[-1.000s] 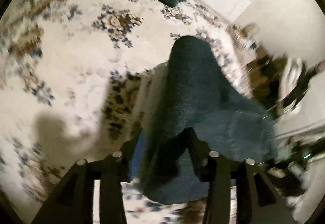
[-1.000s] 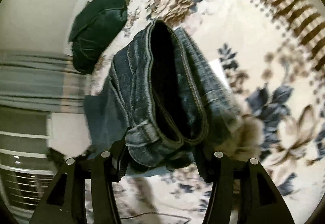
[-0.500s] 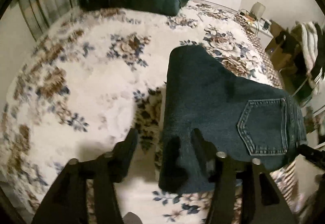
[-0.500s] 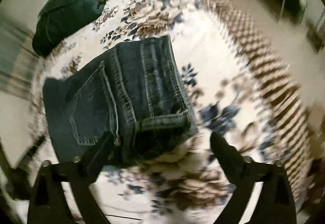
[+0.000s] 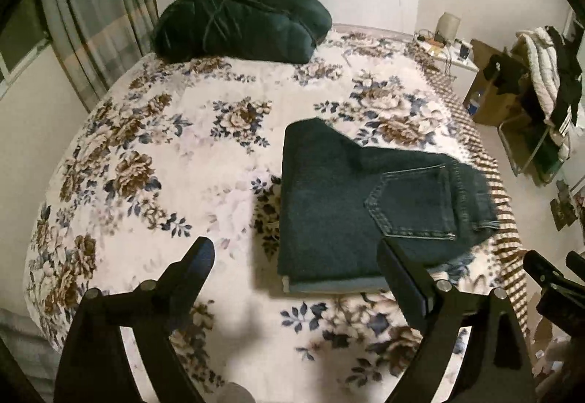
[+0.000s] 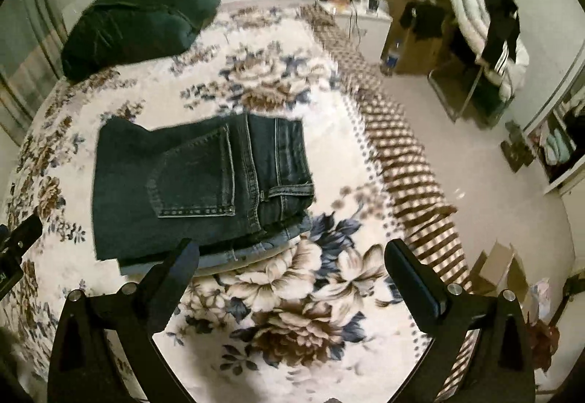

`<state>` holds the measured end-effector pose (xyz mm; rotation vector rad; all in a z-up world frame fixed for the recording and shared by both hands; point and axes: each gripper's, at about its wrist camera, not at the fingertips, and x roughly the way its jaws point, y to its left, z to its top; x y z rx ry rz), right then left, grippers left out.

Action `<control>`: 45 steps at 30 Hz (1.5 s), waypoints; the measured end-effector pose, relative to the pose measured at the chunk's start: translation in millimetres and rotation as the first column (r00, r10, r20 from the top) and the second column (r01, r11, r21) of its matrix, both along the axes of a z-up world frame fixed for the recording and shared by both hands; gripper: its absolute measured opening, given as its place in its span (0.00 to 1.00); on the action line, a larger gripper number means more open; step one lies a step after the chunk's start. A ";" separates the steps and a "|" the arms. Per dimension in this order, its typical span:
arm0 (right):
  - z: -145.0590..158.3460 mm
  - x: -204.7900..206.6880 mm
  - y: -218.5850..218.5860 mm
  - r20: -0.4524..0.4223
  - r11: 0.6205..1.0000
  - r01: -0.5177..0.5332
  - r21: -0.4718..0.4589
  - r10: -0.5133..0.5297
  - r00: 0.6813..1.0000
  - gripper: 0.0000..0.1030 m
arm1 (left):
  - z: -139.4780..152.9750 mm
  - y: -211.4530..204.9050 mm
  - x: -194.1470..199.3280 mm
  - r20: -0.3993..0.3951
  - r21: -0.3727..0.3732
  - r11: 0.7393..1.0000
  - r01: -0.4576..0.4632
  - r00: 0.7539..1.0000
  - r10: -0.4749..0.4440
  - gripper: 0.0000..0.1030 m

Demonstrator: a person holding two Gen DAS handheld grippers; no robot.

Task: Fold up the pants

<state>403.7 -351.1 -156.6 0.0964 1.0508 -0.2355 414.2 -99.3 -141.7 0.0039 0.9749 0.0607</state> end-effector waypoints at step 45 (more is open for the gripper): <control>314.0 -382.4 20.5 0.410 0.981 -0.181 -0.071 0.195 0.891 1.00 | 216.7 -36.1 -319.1 0.306 0.017 0.999 -0.047 0.951 0.040 1.00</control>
